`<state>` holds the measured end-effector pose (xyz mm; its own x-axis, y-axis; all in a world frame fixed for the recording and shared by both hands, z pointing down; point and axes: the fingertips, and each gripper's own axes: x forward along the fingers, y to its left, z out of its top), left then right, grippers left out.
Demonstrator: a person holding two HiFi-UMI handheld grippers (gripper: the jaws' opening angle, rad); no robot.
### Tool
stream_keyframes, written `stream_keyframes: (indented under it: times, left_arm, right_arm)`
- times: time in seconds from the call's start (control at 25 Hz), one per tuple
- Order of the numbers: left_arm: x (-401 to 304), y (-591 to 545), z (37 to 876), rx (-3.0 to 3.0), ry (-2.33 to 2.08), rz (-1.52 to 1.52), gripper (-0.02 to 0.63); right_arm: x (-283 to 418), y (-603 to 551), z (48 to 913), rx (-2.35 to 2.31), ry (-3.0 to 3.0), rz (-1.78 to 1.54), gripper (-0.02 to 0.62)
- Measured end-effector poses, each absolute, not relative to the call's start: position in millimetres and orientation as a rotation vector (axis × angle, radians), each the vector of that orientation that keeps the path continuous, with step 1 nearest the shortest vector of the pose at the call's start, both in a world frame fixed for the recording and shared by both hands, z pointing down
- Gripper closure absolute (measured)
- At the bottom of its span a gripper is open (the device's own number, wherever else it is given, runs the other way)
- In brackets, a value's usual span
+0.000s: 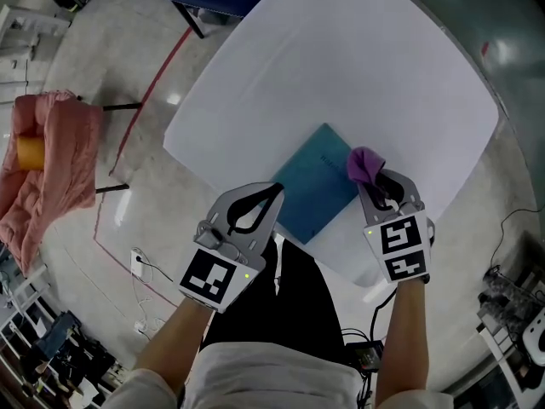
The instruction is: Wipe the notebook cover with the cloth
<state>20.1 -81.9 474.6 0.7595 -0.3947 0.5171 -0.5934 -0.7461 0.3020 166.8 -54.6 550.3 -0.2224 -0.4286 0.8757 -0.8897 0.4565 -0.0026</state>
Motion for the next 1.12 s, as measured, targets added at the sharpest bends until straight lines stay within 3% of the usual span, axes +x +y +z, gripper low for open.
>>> stream_keyframes:
  times: [1.12]
  left_arm:
    - [-1, -64, 485, 2.45, -0.77, 0.601, 0.606]
  right_arm:
    - [136, -42, 570, 0.971, -1.77, 0.72, 0.483]
